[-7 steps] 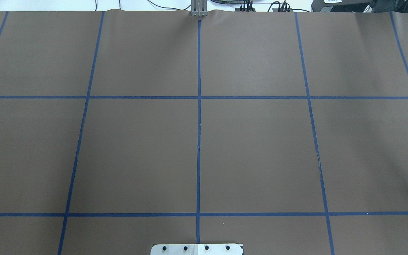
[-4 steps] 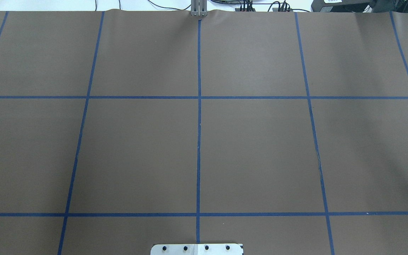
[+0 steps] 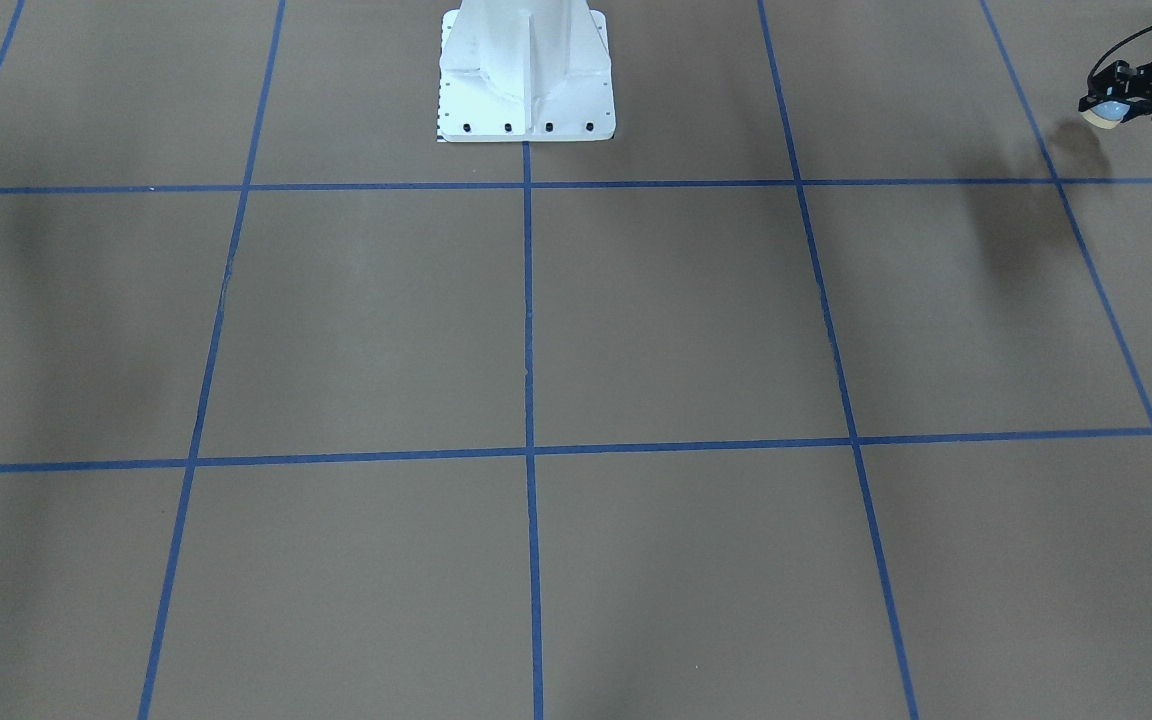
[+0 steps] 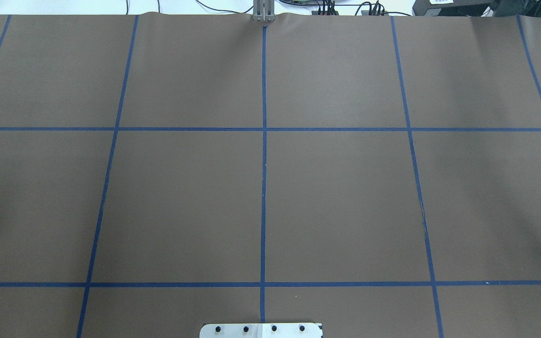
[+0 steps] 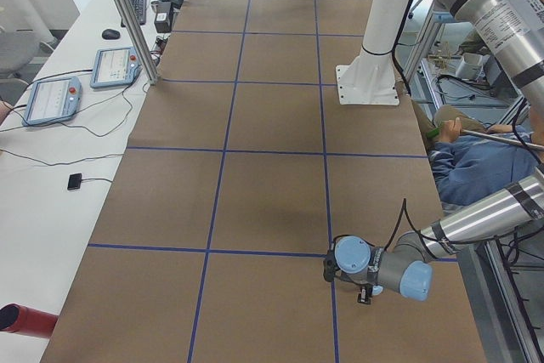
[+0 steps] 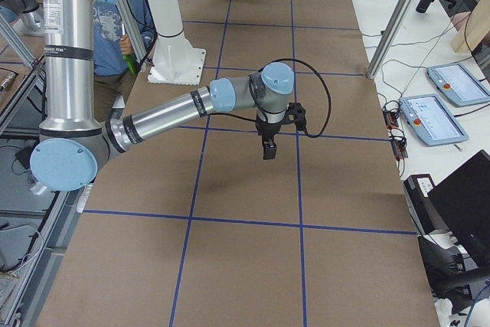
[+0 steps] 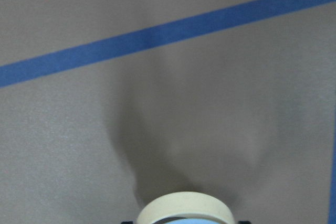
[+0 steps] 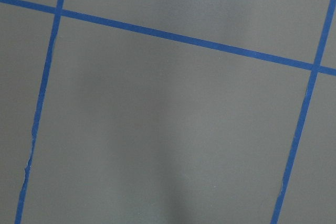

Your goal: Place and press bell with both arms

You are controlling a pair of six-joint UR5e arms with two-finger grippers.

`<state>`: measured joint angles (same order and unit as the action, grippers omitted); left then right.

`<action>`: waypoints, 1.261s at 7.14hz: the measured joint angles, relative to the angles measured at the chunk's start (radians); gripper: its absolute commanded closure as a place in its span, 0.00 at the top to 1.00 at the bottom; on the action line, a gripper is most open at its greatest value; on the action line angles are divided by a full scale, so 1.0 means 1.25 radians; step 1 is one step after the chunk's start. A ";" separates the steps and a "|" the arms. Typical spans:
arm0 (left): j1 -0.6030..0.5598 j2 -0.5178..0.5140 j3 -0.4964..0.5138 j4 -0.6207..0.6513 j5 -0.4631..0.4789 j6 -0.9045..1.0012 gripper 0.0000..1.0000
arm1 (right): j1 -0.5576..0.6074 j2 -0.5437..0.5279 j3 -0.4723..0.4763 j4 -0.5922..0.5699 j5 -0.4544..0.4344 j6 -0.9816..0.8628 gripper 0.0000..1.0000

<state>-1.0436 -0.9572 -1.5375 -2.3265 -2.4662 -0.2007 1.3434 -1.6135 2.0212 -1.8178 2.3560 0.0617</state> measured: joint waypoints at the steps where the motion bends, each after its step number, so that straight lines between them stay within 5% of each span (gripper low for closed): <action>1: 0.001 -0.015 -0.037 0.036 -0.007 -0.020 0.00 | -0.001 0.001 0.002 0.000 0.001 0.001 1.00; 5: 0.001 -0.217 -0.218 0.415 -0.022 -0.038 0.00 | -0.011 0.012 0.007 0.001 0.001 0.009 1.00; 9: 0.042 -0.660 -0.216 0.819 -0.010 -0.128 0.00 | -0.058 0.052 0.003 0.002 -0.018 0.069 1.00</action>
<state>-0.9904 -1.7826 -1.8073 -1.3028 -2.4788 -0.3606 1.2709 -1.5483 2.0254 -1.8157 2.3336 0.1475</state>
